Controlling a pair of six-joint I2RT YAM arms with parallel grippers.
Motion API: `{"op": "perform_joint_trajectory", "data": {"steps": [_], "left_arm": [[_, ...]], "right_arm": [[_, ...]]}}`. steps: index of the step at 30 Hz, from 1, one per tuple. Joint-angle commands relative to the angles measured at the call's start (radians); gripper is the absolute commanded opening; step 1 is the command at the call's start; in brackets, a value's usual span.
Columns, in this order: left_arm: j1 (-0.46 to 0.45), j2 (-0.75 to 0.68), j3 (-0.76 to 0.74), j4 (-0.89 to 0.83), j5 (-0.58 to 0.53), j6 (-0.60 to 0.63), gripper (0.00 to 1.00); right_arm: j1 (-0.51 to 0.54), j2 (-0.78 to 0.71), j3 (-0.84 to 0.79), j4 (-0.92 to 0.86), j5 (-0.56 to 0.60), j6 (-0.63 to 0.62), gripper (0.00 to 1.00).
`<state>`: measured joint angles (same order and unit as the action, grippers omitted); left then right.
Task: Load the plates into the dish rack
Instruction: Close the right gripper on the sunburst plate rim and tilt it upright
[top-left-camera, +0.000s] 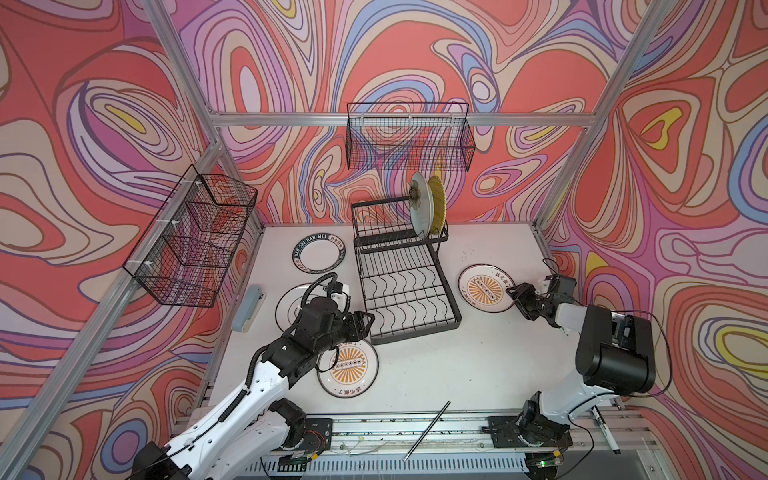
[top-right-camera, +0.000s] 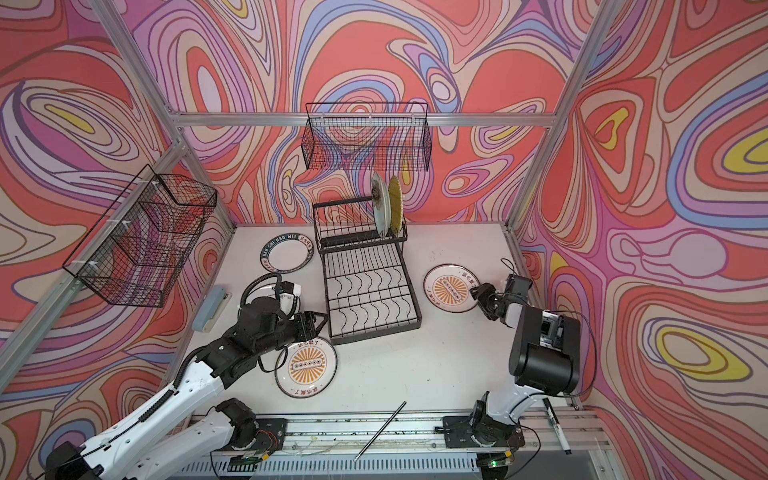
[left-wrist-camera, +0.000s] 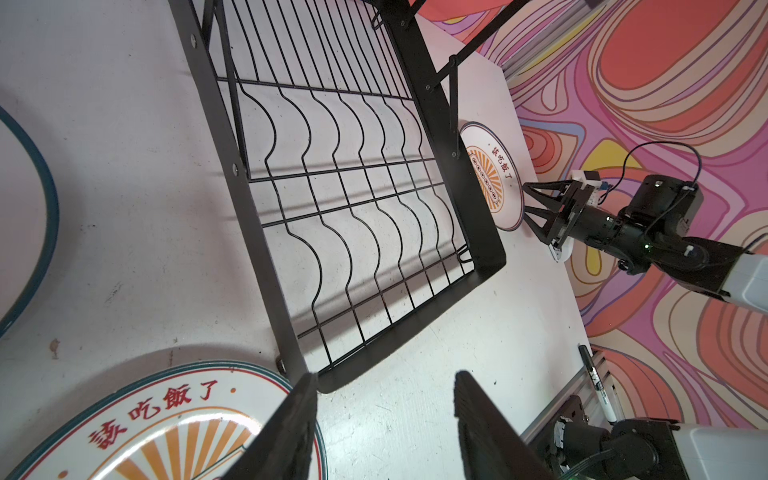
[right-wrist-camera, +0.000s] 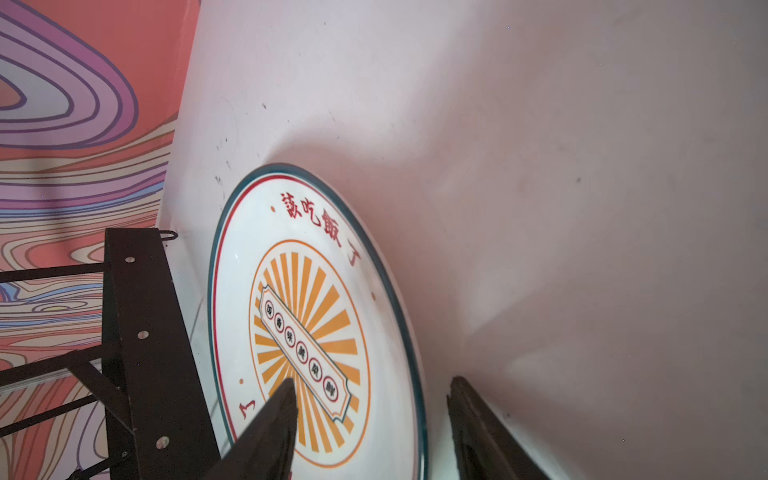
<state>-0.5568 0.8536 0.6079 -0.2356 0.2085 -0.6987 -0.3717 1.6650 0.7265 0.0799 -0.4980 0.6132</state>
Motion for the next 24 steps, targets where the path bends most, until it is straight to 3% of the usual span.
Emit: {"op": "perform_joint_trajectory", "data": {"steps": [1,24], "left_arm": [[-0.003,0.008,0.009,0.016,-0.003,0.016,0.56],[-0.003,0.013,0.018,0.009,-0.003,0.019,0.56]], "right_arm": [[-0.004,0.016,-0.013,0.033,-0.022,0.007,0.58],[-0.004,0.082,-0.032,0.108,-0.066,0.032,0.41]]}}
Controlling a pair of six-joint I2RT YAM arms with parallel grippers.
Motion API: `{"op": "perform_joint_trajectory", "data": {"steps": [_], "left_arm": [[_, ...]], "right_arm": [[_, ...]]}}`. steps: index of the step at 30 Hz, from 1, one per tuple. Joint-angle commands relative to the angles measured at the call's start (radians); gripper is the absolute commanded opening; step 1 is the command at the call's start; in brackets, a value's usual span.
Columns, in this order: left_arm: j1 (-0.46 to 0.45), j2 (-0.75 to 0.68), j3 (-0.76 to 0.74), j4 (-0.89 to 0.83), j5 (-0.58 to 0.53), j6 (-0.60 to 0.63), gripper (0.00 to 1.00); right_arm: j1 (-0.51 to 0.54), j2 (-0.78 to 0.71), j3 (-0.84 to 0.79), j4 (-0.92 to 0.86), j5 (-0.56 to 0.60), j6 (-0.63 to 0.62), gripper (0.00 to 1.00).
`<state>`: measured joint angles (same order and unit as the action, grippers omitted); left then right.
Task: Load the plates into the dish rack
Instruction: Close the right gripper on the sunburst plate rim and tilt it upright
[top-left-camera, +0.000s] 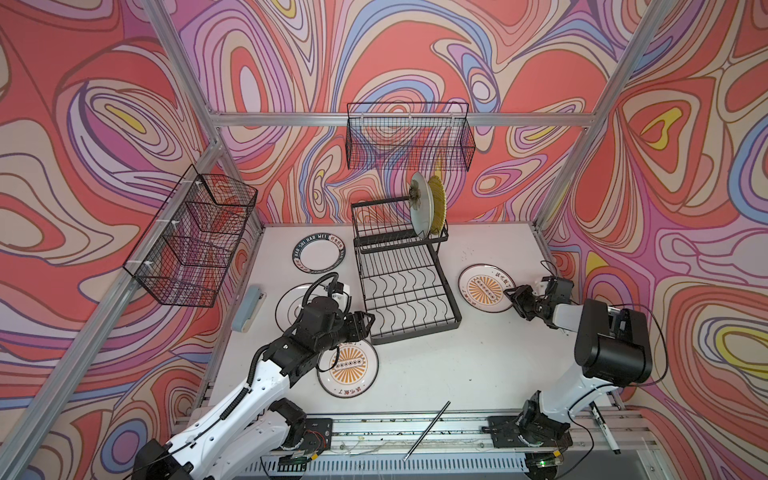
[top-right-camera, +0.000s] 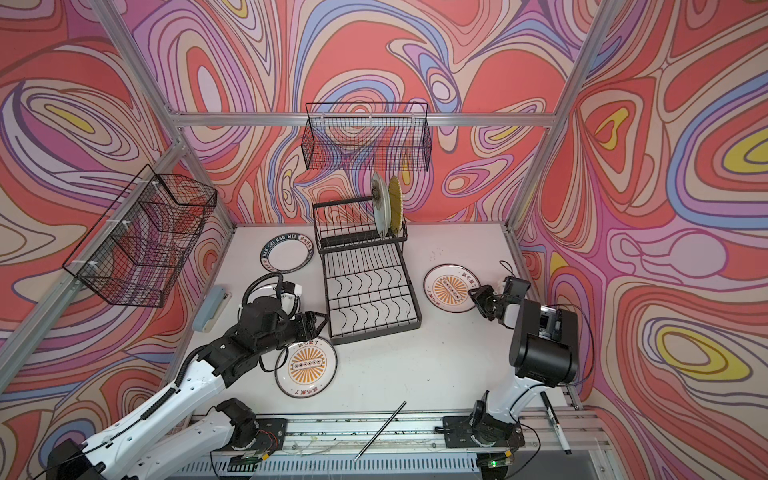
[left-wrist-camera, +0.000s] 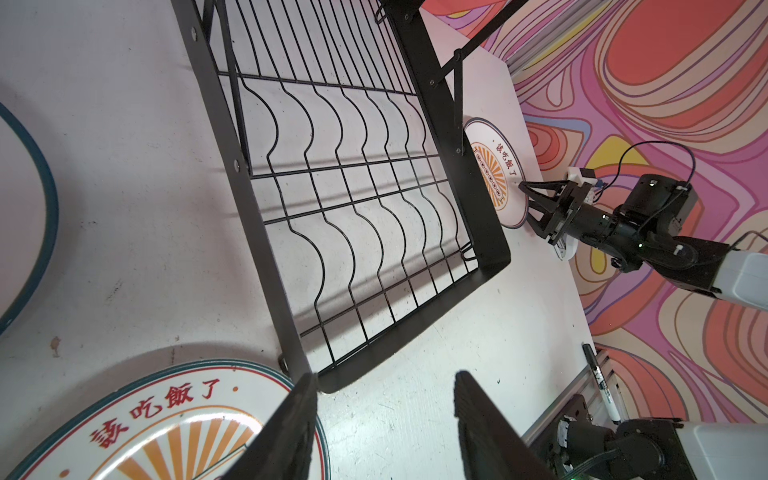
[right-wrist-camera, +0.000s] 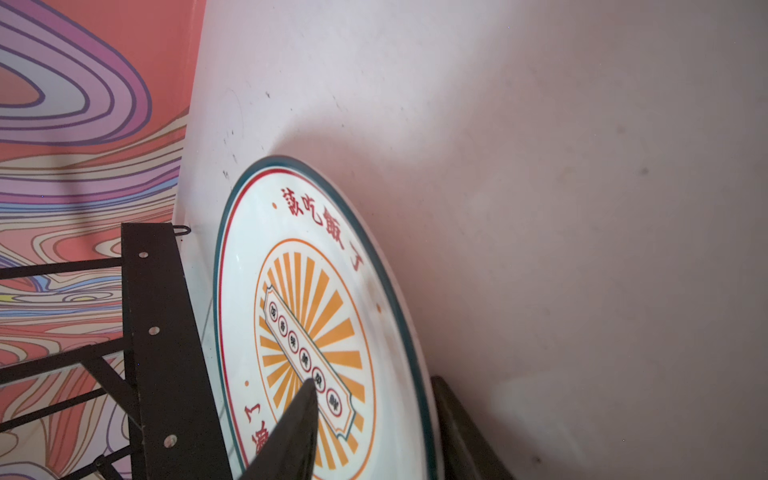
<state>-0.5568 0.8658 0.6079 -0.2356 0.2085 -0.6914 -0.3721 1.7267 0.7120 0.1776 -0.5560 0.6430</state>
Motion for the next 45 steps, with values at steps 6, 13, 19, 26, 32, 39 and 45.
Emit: {"op": "perform_joint_trajectory", "data": {"steps": [6,13,19,26,32,39,45], "left_arm": [[-0.003,-0.002,0.015,0.007,-0.005,0.012,0.56],[-0.003,-0.008,0.012,0.004,-0.010,0.012,0.56],[-0.004,-0.015,0.010,-0.002,-0.015,0.015,0.56],[-0.003,-0.019,0.007,-0.003,-0.018,0.015,0.56],[-0.003,-0.023,0.004,-0.005,-0.020,0.013,0.56],[-0.003,-0.023,0.001,-0.001,-0.021,0.012,0.56],[-0.003,-0.017,-0.001,0.004,-0.018,0.009,0.56]], "right_arm": [[-0.004,0.027,-0.018,0.019,-0.013,0.005,0.34],[-0.004,0.026,-0.018,0.023,-0.019,0.004,0.19],[-0.012,0.015,-0.016,0.016,-0.029,0.005,0.10],[-0.020,-0.022,-0.002,-0.014,-0.036,-0.002,0.01],[-0.032,-0.069,0.003,-0.043,-0.037,-0.010,0.00],[-0.039,-0.131,0.003,-0.062,-0.060,-0.002,0.00],[-0.041,-0.189,0.013,-0.091,-0.071,-0.002,0.00]]}}
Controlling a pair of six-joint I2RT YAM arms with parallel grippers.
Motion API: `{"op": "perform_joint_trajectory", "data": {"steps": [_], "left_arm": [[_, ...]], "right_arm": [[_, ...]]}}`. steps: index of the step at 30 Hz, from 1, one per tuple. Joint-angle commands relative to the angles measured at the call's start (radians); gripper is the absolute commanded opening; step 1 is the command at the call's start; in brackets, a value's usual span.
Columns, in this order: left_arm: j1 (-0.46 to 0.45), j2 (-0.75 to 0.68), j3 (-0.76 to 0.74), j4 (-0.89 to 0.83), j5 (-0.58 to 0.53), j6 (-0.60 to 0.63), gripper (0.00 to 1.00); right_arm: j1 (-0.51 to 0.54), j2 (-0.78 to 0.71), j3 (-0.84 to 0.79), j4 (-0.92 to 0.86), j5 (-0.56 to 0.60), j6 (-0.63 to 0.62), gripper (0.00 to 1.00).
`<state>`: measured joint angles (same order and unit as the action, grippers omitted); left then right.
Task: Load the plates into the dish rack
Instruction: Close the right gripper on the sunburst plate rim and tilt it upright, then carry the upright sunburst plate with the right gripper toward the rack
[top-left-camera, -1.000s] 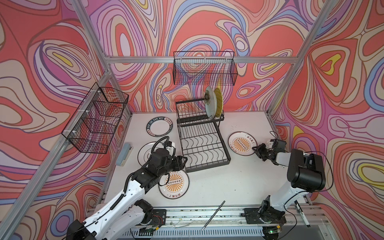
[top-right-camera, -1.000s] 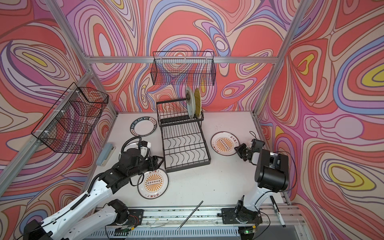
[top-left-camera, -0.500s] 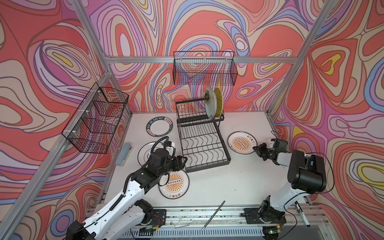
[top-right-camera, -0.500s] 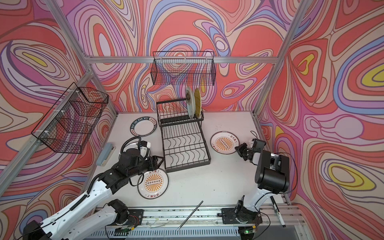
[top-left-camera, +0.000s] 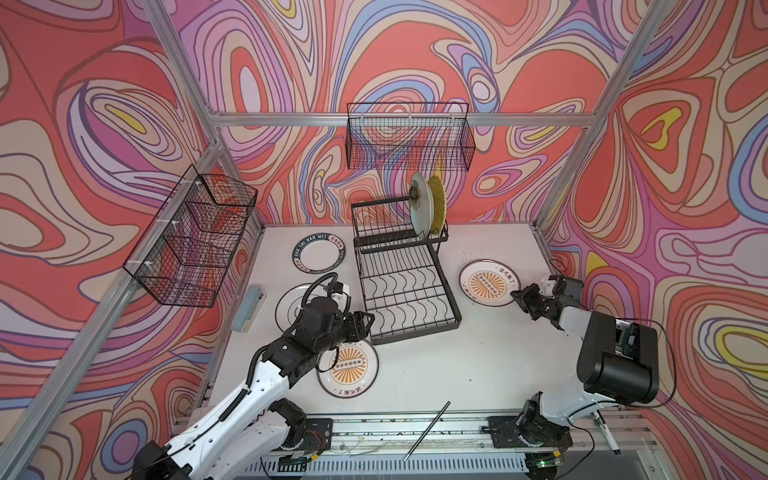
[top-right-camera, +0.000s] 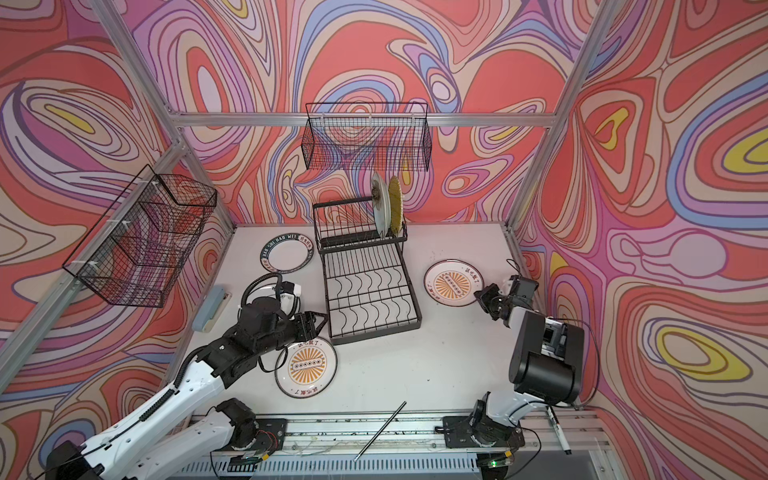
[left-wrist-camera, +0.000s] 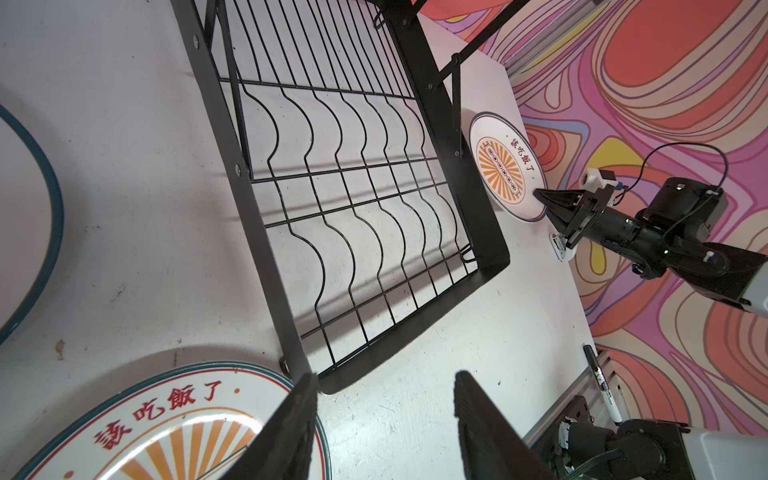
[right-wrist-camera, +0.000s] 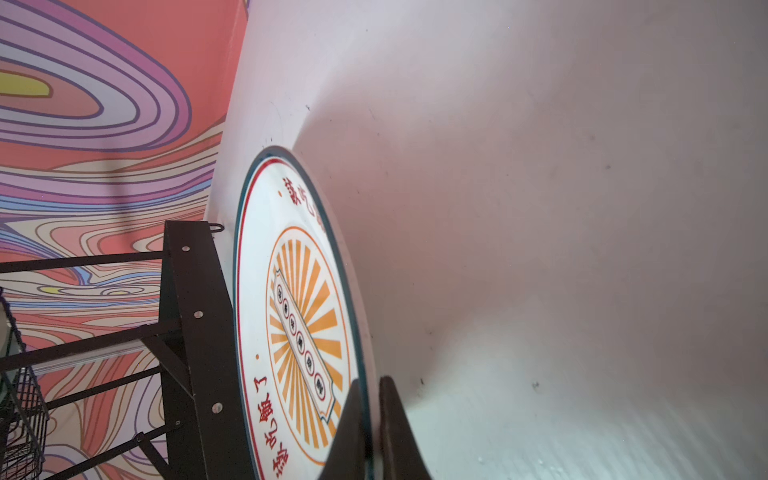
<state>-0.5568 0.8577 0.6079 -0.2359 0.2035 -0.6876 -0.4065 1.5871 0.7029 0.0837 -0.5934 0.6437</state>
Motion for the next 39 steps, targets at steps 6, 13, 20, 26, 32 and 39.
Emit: {"op": "perform_joint_trajectory", "data": {"steps": [6,13,20,26,32,39], "left_arm": [[-0.003,-0.005,-0.006,0.016,-0.014,0.001,0.56],[-0.003,0.018,-0.007,0.036,0.000,-0.004,0.56],[-0.003,0.032,-0.009,0.056,0.010,-0.011,0.56],[-0.003,0.050,-0.005,0.077,0.022,-0.018,0.56],[-0.004,0.094,0.006,0.112,0.047,-0.032,0.56],[-0.003,0.154,0.016,0.171,0.084,-0.058,0.56]], "right_arm": [[-0.006,-0.120,0.030,-0.034,-0.058,-0.008,0.00],[-0.006,-0.188,0.037,-0.077,-0.089,-0.026,0.00],[-0.006,-0.225,0.014,-0.067,-0.159,-0.023,0.00],[-0.006,-0.258,-0.021,-0.059,-0.206,-0.025,0.00],[-0.005,-0.286,-0.065,-0.048,-0.251,-0.024,0.00],[0.013,-0.314,-0.113,-0.047,-0.285,-0.026,0.00]]}}
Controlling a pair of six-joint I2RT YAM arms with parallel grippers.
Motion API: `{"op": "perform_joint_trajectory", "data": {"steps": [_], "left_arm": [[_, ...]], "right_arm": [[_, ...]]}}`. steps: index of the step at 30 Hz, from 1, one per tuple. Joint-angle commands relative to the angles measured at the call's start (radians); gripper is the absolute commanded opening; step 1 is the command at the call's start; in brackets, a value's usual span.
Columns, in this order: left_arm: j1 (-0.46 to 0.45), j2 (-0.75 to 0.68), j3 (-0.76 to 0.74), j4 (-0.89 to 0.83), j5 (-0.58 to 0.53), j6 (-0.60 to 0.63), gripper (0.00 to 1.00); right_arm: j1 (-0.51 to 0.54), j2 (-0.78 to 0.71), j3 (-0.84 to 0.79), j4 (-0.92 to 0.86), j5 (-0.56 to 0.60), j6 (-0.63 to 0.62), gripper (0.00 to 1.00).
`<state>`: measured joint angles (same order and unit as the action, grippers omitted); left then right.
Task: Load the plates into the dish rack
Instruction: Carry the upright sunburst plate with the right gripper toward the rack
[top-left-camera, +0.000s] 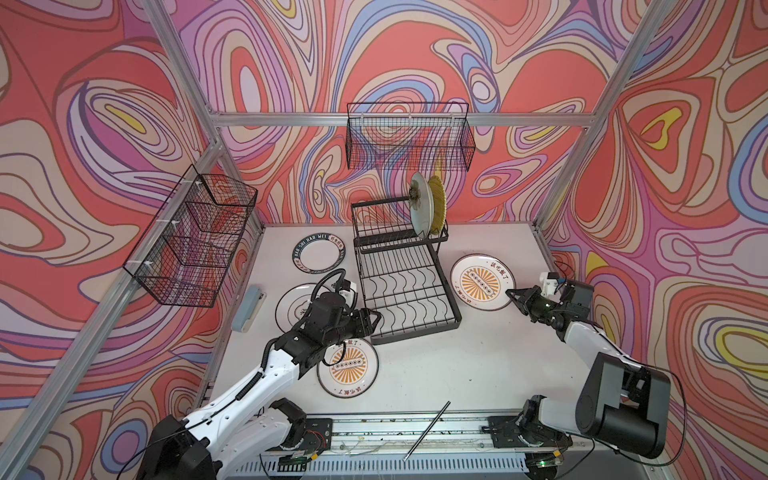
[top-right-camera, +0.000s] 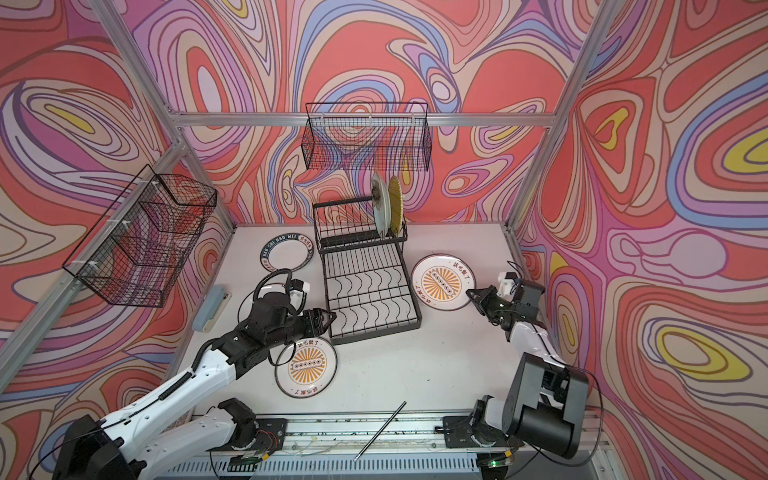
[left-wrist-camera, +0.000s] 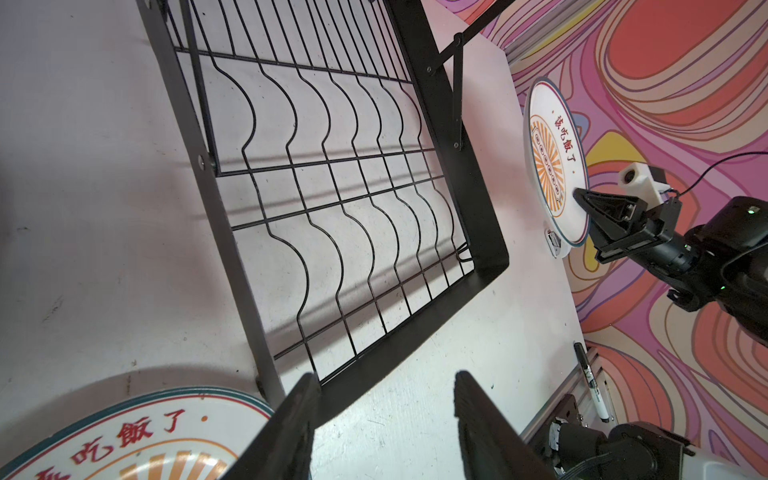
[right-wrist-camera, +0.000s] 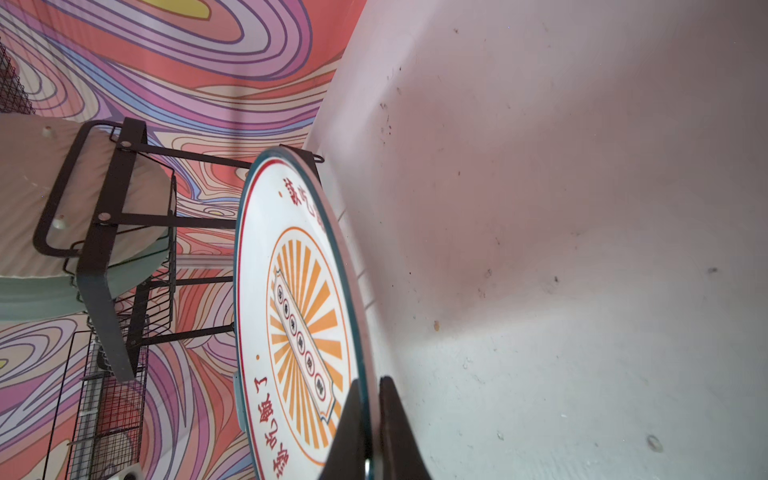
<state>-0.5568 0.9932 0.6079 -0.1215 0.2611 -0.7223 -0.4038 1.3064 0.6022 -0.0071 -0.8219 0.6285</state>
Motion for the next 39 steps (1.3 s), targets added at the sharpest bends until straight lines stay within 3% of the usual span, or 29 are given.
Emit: {"op": "perform_joint_trajectory", "data": {"steps": [1,25,39], "left_arm": [[-0.003,0.027,0.017,0.063,0.030,-0.026,0.56],[-0.003,0.100,0.017,0.166,0.113,-0.055,0.55],[-0.005,0.089,-0.004,0.214,0.153,-0.065,0.55]], "right_arm": [[0.017,-0.037,-0.019,0.044,-0.057,-0.011,0.00],[0.287,-0.083,-0.009,0.018,0.074,-0.014,0.00],[0.391,-0.063,0.020,0.022,0.052,-0.040,0.00]]}}
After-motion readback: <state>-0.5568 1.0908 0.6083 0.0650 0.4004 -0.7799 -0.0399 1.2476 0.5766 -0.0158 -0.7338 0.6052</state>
